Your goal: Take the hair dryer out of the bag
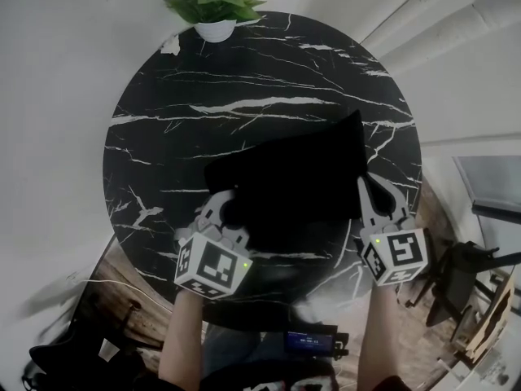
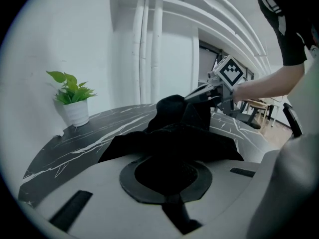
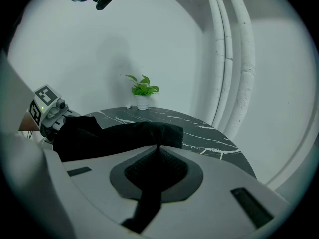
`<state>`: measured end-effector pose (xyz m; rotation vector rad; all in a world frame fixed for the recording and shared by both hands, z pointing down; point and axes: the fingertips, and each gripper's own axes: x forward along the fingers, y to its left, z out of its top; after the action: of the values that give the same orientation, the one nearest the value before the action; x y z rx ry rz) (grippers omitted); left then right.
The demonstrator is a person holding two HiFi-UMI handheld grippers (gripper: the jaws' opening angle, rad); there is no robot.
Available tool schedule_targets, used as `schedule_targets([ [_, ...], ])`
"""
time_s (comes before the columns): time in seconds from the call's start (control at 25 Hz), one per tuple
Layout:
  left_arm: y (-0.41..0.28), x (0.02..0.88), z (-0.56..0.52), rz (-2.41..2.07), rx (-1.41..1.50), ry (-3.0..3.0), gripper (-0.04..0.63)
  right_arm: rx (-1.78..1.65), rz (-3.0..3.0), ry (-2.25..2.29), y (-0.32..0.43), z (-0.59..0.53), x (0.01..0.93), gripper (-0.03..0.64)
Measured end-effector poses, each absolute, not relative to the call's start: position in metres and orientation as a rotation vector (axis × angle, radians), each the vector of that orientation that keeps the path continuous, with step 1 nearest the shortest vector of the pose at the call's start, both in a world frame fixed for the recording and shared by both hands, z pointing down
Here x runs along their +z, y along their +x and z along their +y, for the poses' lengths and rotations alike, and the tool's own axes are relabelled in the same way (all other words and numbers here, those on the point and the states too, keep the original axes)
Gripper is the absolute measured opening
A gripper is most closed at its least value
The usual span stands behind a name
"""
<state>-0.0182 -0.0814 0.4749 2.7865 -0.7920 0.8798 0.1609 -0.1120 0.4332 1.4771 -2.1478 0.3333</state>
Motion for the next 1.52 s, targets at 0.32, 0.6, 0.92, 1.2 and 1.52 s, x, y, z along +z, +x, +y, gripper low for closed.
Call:
schedule_targets([
  [0.32,-0.020,0.486,-0.084,-0.891,0.989,2.816,0.149,0.367,-2.127,1.533,0.173,-0.112,0.434,0.025],
  [0.6,-0.023,0.488,-0.093,-0.985,0.956,2.760,0.245,0.394,-2.130,1.564,0.176,-0.113,0.434,0.025],
  [0.92,-0.031,0.489,-0.104,-0.973,0.964,2.731,0.046,0.415,-2.133,1.583,0.177,-0.113,0.435,0.025],
  [1.2,-0.027,0.499,-0.106,-0.989,1.070,2.779,0.091,0.390,-2.134,1.577,0.174,-0.117,0.433,0.025],
  [1.52,-0.025,0.499,-0.094,-0.858,1.096,2.798,0.040,0.391,-2.054,1.633,0.189,-0.121,0.436,0.025],
])
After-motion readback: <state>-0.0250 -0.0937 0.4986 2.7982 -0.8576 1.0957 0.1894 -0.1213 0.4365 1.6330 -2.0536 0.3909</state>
